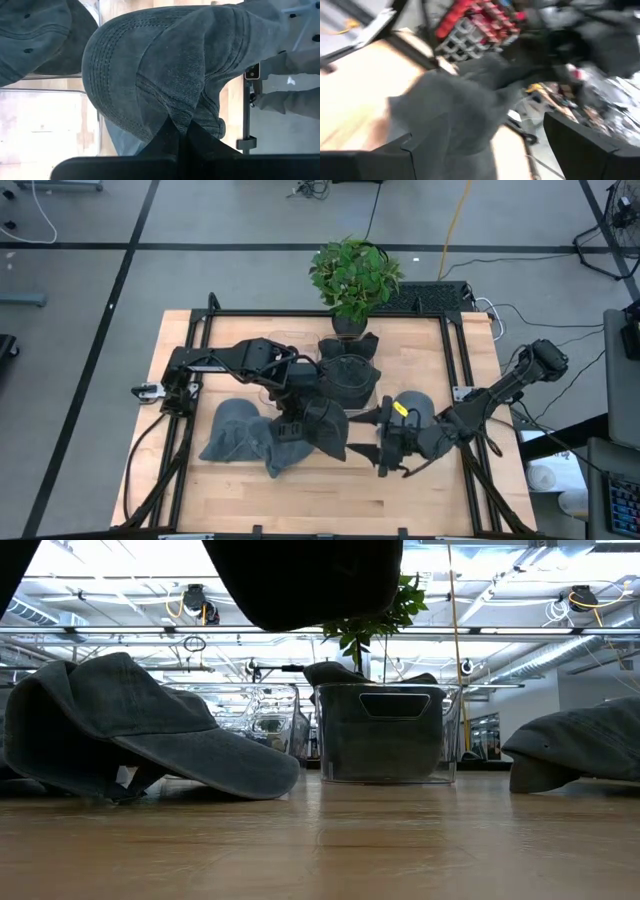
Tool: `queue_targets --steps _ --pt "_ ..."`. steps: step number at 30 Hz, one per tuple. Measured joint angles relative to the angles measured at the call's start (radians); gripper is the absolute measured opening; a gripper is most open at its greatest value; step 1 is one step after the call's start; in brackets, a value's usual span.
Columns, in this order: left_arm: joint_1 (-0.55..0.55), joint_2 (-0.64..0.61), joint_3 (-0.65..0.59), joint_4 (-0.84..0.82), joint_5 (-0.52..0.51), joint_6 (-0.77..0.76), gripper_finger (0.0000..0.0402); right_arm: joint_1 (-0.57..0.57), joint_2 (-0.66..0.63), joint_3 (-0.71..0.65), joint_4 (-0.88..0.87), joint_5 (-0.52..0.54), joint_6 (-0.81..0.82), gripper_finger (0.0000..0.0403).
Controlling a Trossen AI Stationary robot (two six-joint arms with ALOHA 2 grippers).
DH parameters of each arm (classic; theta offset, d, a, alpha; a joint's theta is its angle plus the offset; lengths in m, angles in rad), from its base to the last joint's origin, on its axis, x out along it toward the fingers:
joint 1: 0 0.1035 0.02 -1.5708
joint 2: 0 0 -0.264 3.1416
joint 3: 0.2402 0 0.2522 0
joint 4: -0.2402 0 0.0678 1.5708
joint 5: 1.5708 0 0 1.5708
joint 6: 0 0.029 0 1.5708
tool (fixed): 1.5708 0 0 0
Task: Pick & Place hat
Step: Put the black cap into the right transparent bin
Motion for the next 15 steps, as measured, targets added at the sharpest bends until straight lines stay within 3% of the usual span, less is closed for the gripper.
queue_targets --steps 6,15 --pt "0.023 -0.047 0.001 0.006 -0.002 -0.012 0.0001 0.011 0.000 0.000 -0.110 -0.042 0.047 0.0309" --pt "0.032 -0.089 0.001 0.030 -0.006 -0.035 0.0001 -0.052 0.000 0.000 -0.071 -0.065 0.045 0.0309"
